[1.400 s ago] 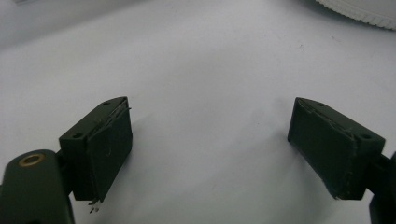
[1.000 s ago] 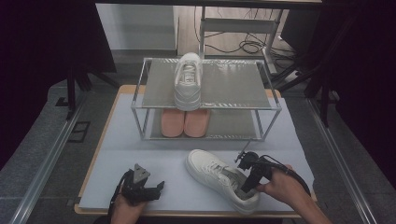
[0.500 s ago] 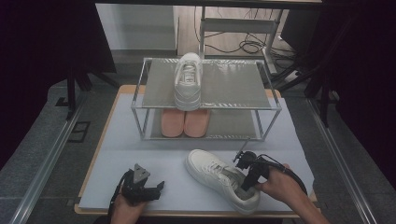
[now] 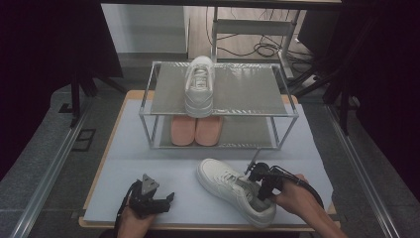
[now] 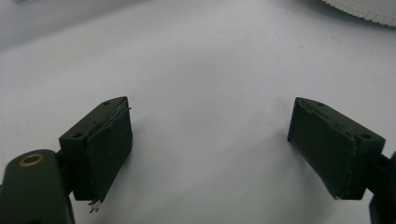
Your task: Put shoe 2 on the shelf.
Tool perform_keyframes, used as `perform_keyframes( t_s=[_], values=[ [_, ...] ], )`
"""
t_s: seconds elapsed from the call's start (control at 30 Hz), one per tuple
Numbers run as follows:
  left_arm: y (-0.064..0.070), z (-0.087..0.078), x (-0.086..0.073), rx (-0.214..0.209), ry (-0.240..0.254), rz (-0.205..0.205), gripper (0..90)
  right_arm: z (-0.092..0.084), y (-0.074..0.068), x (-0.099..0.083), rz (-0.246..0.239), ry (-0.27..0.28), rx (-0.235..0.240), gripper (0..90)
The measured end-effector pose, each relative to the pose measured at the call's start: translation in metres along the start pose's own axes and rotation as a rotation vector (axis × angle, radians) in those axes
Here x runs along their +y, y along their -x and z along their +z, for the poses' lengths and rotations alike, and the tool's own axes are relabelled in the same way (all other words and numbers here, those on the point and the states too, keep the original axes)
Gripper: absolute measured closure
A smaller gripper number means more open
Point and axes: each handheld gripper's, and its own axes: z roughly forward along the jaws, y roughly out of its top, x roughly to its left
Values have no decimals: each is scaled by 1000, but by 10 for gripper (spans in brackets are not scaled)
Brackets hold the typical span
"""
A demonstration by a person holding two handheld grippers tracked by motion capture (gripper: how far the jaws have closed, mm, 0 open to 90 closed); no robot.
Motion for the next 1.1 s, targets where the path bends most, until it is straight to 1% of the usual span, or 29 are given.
perform_keyframes(
  t_s=[0.23,0.33,0.4,0.43,0.47,0.6,0.7,0.87,1.1],
  values=[
    [0,0,0,0,0,0,138,-3,5,-2,19,18,3,801],
    [0,0,0,0,0,1,138,-5,6,-5,19,27,6,809],
    [0,0,0,0,-1,0,138,-7,8,-7,19,23,16,814],
    [0,0,0,0,0,0,138,-7,8,-8,28,26,16,817],
    [0,0,0,0,0,0,138,-7,9,-9,24,32,12,818],
    [0,0,0,0,0,0,138,-12,11,-12,35,35,7,825],
    [0,0,0,0,-1,0,138,-17,14,-15,47,35,8,828],
    [0,0,0,0,0,-1,138,-29,21,-20,64,53,33,828],
    [0,0,0,0,-2,0,137,-48,30,-24,90,64,33,828]
  ],
)
